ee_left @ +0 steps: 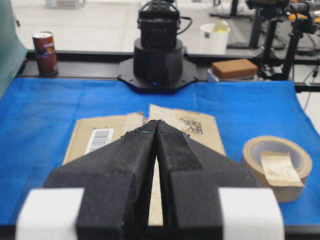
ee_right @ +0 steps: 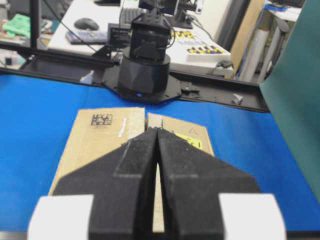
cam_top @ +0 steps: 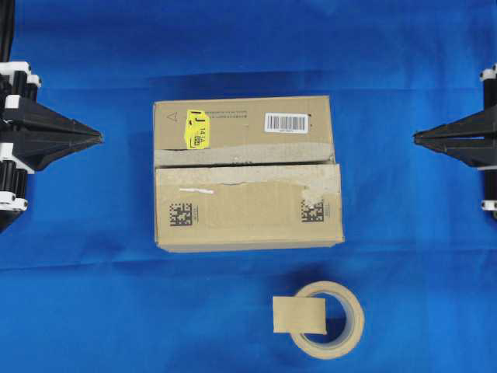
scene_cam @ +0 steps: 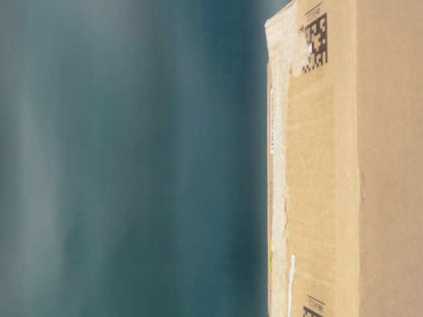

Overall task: Apply tape along the seams of the closed cardboard box to seal it securely.
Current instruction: 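Move the left gripper down to the tape strip on the roll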

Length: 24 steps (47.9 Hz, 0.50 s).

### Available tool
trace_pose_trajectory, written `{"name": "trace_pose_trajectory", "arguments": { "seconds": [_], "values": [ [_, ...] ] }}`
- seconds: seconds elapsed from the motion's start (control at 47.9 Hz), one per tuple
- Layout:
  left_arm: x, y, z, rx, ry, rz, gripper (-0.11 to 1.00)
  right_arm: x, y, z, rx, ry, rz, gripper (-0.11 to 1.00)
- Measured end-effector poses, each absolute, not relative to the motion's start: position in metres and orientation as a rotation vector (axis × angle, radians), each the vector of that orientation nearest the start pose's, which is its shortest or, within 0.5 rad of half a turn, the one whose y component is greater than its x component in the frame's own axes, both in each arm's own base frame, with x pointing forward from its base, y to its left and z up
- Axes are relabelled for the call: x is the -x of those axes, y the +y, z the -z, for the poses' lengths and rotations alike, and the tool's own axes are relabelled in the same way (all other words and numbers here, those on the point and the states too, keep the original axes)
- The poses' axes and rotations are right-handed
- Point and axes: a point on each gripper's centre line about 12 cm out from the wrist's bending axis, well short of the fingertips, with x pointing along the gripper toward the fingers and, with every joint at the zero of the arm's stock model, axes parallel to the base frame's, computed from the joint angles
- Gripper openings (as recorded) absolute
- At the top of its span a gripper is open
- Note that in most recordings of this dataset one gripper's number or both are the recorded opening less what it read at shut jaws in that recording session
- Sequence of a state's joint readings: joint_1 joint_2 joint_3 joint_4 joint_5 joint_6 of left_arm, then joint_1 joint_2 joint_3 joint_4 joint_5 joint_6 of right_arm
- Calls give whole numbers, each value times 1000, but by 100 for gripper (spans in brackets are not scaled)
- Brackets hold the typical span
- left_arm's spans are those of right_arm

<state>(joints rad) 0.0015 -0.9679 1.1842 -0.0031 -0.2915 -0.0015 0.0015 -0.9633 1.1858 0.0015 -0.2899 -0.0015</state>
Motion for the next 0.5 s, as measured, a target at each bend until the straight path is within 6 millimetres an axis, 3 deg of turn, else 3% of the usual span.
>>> {"name": "trace_pose_trajectory", "arguments": {
  "seconds": [0.25, 0.501],
  "values": [
    [-202, -4, -288, -40, -66, 15, 0, -201, 0, -289, -1, -51, -1, 2],
    [-227, -34, -294, -233, -129, 130, 0, -202, 0, -289, -6, -46, -1, 2]
  ]
}}
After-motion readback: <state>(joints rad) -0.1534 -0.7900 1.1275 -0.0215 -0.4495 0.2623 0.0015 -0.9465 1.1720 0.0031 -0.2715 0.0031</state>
